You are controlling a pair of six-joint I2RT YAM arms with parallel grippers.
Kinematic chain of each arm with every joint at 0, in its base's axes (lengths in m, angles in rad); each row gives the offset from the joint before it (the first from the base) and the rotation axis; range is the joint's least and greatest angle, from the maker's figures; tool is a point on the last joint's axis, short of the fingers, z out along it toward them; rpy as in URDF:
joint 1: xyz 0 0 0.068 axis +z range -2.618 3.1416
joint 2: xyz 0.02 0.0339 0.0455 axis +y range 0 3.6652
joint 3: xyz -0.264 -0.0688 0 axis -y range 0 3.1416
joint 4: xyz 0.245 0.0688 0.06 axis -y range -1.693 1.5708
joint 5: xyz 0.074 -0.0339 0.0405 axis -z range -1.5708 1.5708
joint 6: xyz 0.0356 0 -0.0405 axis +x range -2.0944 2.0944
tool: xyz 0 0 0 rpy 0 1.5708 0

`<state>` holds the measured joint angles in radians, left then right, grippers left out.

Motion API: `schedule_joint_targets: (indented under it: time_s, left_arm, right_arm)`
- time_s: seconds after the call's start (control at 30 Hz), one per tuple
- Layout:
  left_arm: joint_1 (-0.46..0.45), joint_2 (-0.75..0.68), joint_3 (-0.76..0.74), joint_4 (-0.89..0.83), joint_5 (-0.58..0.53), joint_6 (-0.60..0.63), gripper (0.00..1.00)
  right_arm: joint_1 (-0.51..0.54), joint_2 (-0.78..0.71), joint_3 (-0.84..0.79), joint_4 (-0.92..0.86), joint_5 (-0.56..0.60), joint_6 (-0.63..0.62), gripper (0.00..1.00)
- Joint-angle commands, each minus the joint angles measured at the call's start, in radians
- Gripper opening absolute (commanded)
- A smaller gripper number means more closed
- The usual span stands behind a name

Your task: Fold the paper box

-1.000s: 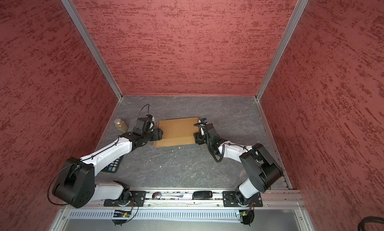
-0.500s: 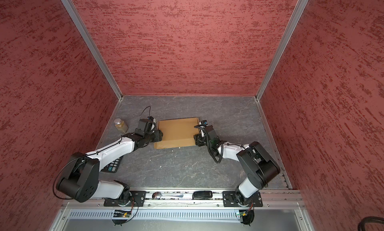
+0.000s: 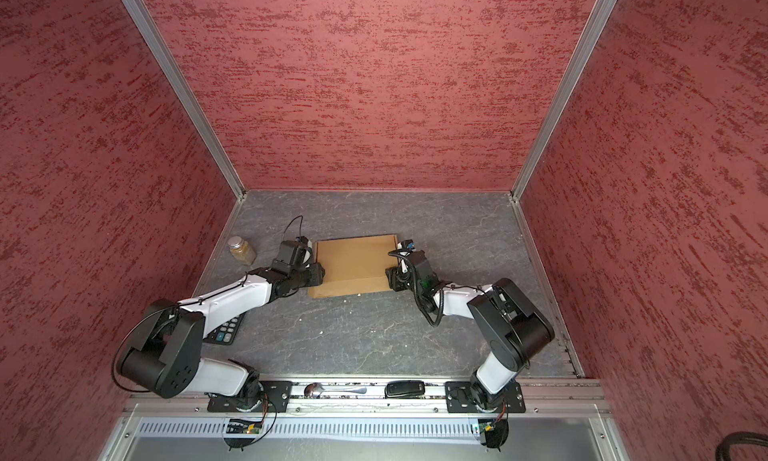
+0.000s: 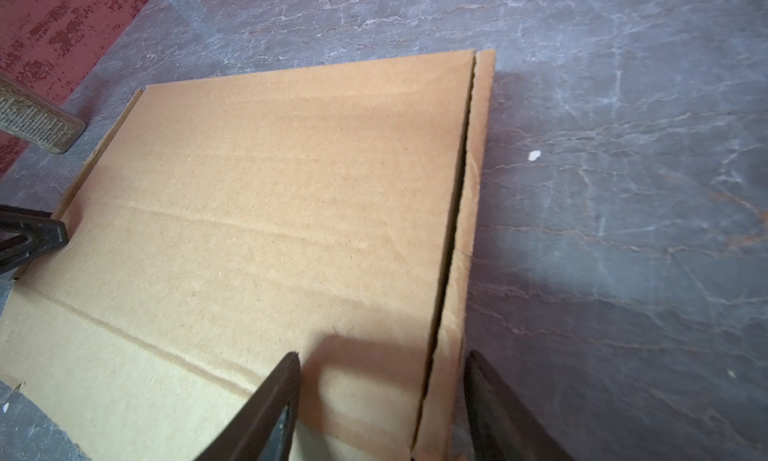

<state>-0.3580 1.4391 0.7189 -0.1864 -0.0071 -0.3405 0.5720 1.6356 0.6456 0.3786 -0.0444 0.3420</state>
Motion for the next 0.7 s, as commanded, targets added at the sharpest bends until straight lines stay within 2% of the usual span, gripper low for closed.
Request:
schedule_joint_targets:
  time_s: [0.0, 0.53, 0.67]
  left_arm:
    - [0.004, 0.01, -0.005, -0.003, -0.007, -0.003, 0.49]
    - [0.031, -0.097, 0.143, -0.16, -0.003, 0.029, 0.5]
    - [0.049, -0.101, 0.16, -0.2, 0.011, 0.031, 0.44]
  right_arm:
    - [-0.003, 0.006, -0.019, -0.031, -0.005, 0.011, 0.62]
    - [-0.003, -0.117, 0.032, -0.149, 0.053, -0.031, 0.65]
    - [-0.003, -0.137, 0.059, -0.179, 0.067, -0.053, 0.66]
